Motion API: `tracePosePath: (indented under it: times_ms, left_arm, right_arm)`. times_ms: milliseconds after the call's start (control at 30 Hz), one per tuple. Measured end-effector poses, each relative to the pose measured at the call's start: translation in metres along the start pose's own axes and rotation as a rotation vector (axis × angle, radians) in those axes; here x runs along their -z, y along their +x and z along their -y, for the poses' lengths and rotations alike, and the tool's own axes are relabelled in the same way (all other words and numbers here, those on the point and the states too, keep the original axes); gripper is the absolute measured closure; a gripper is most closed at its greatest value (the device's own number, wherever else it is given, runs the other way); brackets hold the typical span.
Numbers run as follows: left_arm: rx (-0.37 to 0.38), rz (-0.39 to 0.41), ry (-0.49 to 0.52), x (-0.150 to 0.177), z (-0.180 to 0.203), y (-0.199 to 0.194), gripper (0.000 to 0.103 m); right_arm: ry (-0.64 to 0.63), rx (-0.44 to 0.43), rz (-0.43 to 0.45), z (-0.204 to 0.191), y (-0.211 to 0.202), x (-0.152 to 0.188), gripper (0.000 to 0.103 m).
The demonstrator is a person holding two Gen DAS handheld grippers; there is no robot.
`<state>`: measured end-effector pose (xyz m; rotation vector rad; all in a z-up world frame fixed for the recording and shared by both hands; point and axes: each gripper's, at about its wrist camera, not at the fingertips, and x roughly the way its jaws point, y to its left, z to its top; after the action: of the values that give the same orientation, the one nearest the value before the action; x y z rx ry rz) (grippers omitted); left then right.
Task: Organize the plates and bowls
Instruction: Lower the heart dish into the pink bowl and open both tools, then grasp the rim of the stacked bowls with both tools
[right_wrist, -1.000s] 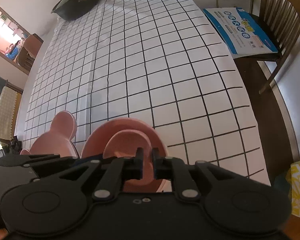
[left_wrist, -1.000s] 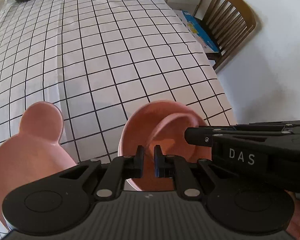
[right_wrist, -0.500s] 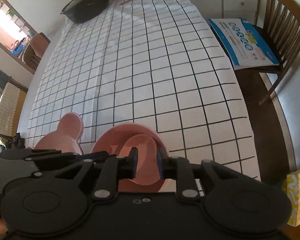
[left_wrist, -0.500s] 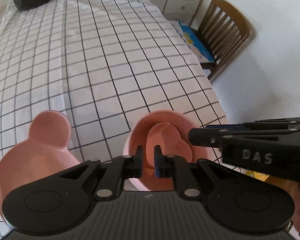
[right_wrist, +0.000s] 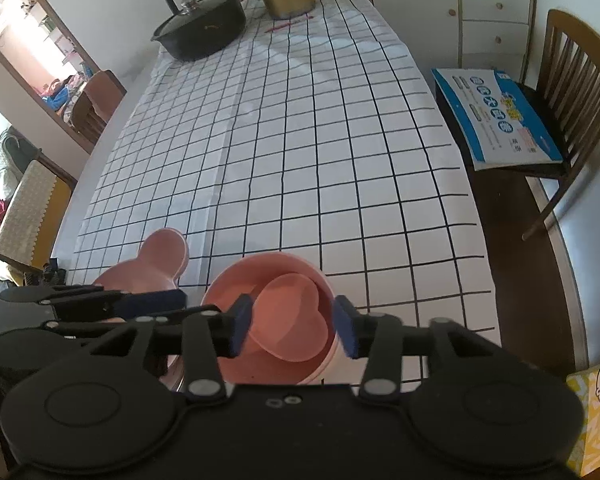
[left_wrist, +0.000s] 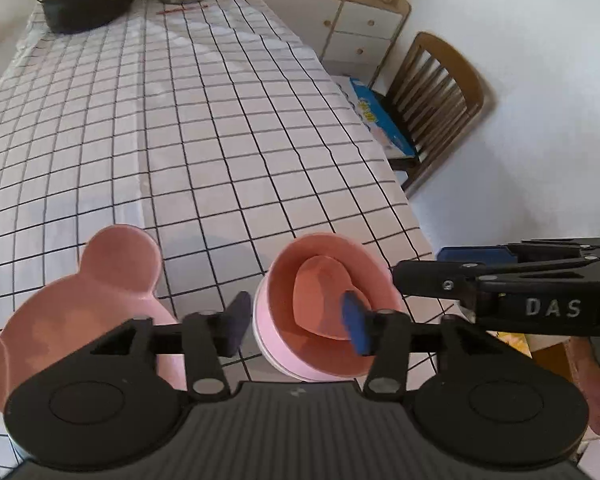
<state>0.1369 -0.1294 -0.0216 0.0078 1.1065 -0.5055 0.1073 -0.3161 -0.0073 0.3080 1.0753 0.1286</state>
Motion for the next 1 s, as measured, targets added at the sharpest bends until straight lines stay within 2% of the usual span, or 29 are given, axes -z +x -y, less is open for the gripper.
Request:
tracePosePath:
  times_ms: [67,267,367,633,767,1000]
  left_arm:
    - [0.007,0.002,-0.013,0.001,-0.002,-0.003,0.044]
    - [0.019,0.025,-0.037,0.005,-0.003,-0.01,0.038]
    - [0.028,0.039,-0.057,0.008,-0.005,-0.014,0.032]
    - [0.027,0.039,-0.081,0.017,-0.008,-0.009,0.032]
    - [0.024,0.037,-0.11,0.019,-0.013,0.002,0.032]
    - [0.022,-0.003,-0.16,0.021,-0.018,0.027,0.032]
  right_arm:
    - [-0.002,-0.006,0.007,0.002,-0.004,0.001,0.042]
    - [-0.013,-0.045,0.035,0.005,-0.015,0.008,0.011]
    - [-0.015,-0.054,0.044,0.007,-0.017,0.011,0.004]
    - [0.042,-0.046,0.031,0.023,-0.011,0.021,0.003]
    - [-0.004,-0.03,0.046,0.026,-0.001,0.027,0.004]
    - [-0.011,-0.041,-0.016,0.033,0.025,0.035,0.012]
